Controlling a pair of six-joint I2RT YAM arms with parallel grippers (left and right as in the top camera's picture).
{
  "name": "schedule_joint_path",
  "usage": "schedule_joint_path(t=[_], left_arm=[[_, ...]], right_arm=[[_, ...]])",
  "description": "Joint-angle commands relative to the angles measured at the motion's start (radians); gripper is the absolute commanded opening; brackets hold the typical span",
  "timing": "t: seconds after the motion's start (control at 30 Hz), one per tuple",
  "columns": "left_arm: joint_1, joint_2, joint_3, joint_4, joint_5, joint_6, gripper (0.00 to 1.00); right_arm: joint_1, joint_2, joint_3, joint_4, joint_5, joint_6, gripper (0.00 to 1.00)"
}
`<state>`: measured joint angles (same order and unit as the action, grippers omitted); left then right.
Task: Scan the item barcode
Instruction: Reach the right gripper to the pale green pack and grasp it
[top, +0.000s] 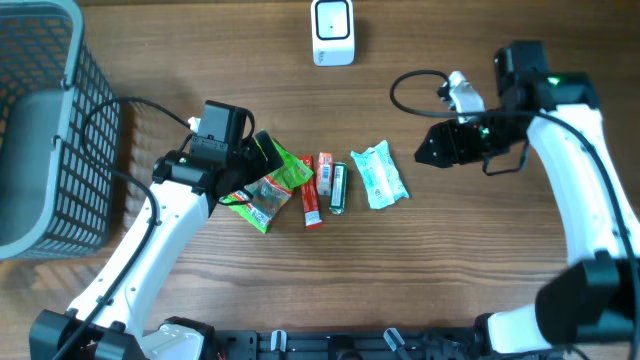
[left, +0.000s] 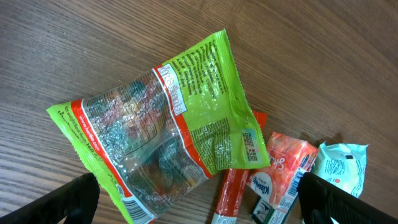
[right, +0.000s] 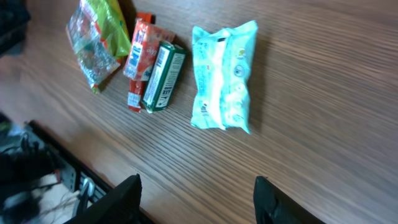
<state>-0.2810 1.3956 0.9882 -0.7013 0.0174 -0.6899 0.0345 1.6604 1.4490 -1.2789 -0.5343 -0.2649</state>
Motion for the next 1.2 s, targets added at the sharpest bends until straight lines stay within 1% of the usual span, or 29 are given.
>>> schedule_joint_path(t=[0.0, 0.17, 0.4, 0.43, 0.5, 0.57, 0.87, 1.0, 1.03, 1.07, 1.13, 1.17], left_arm=[[0.004, 0.003, 0.005, 0.001, 0.0, 0.004, 1.0], [0.004, 0.003, 0.005, 0.001, 0.0, 0.004, 1.0], [0.003, 0.003, 0.005, 0.001, 0.0, 0.004, 1.0], [0.003, 0.003, 0.005, 0.001, 0.0, 0.004, 1.0], [0.003, 0.003, 0.005, 0.001, 0.0, 0.004, 1.0], [0.003, 0.003, 0.005, 0.001, 0.0, 0.004, 1.0], [0.003, 0.003, 0.005, 0.001, 0.0, 0.005, 1.0], [0.003, 0.003, 0.005, 0.001, 0.0, 0.004, 1.0], [0.003, 0.003, 0.005, 0.001, 0.0, 0.004, 1.0], [0.003, 0.003, 0.005, 0.001, 0.0, 0.004, 1.0], [0.003, 0.003, 0.005, 0.001, 0.0, 0.004, 1.0], [0.003, 0.003, 0.005, 0.001, 0.0, 0.004, 1.0]], right_arm=[[0.002, 0.094, 0.015, 0.032, -0.078, -0.076, 0.6], [0.031, 0.166, -0.021, 0.118, -0.077, -0.074, 0.62], [0.099, 0.169, -0.198, 0.369, -0.066, -0.059, 0.62], [0.113, 0.172, -0.234, 0.441, -0.037, -0.033, 0.62], [0.125, 0.175, -0.274, 0.528, 0.025, 0.015, 0.62], [0.131, 0.177, -0.307, 0.591, 0.028, 0.027, 0.62], [0.133, 0.182, -0.441, 0.769, 0.017, 0.068, 0.61], [0.133, 0.182, -0.516, 0.855, 0.018, 0.112, 0.6], [0.133, 0.182, -0.536, 0.88, 0.018, 0.112, 0.55], [0.132, 0.182, -0.543, 0.886, 0.018, 0.111, 0.31], [0.131, 0.167, -0.521, 0.857, 0.017, 0.118, 0.2], [0.13, 0.151, -0.498, 0.827, 0.013, 0.143, 0.17]])
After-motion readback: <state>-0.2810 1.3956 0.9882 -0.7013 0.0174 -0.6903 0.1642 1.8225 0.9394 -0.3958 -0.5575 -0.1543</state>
